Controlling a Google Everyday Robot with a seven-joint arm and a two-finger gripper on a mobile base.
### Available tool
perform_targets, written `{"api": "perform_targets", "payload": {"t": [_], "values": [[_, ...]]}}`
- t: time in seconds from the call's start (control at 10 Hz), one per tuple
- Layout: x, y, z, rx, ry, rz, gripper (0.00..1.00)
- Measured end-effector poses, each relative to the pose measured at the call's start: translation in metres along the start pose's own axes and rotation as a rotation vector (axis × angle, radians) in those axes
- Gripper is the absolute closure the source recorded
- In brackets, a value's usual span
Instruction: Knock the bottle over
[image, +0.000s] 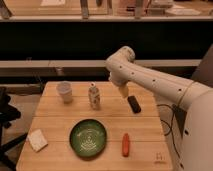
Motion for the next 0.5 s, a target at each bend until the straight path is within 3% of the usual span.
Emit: {"api": "perform_targets", "payload": {"t": [0.5], "values": [[-0.0042,-0.0043,0.0042,0.003,-0.007,-0.021,0.20]]}}
